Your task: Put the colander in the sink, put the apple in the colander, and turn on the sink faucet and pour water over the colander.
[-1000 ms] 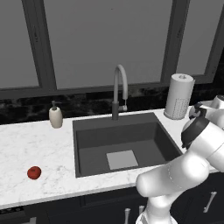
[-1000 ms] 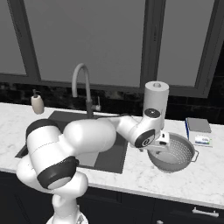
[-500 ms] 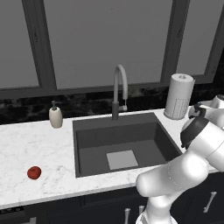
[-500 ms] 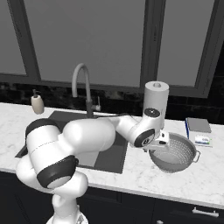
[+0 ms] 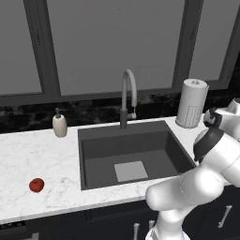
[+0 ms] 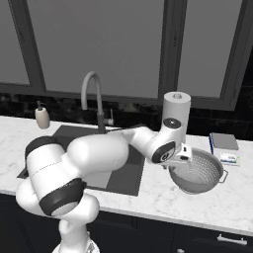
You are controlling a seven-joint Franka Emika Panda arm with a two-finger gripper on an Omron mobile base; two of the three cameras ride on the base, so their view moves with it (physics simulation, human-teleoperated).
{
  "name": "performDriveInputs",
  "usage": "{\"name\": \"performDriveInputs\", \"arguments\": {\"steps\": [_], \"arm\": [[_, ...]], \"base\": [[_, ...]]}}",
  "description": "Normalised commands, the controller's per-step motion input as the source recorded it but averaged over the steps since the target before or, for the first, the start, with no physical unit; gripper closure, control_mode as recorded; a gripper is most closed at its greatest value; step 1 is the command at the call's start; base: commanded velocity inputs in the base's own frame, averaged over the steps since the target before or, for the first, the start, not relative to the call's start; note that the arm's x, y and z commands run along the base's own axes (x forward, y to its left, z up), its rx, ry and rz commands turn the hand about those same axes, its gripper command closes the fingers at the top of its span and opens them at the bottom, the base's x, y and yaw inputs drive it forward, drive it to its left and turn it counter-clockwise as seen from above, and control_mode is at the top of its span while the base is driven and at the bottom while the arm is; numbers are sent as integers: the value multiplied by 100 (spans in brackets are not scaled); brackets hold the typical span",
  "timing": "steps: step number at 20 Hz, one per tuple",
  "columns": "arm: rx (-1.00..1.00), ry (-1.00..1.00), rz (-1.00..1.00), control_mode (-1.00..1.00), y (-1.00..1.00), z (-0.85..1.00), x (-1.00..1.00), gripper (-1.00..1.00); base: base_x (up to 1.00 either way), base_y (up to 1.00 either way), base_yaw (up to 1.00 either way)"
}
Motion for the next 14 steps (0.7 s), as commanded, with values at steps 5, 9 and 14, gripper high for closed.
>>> {"name": "performDriveInputs", "arguments": {"steps": [5,9,14], "arm": [[-8,-12,0,-100,13,41,-35,100],[-11,-7,6,-100,68,31,-37,100],[-8,0,19,-100,99,5,-28,100]], "base": [[0,0,0],[0,0,0],[0,0,0]]}}
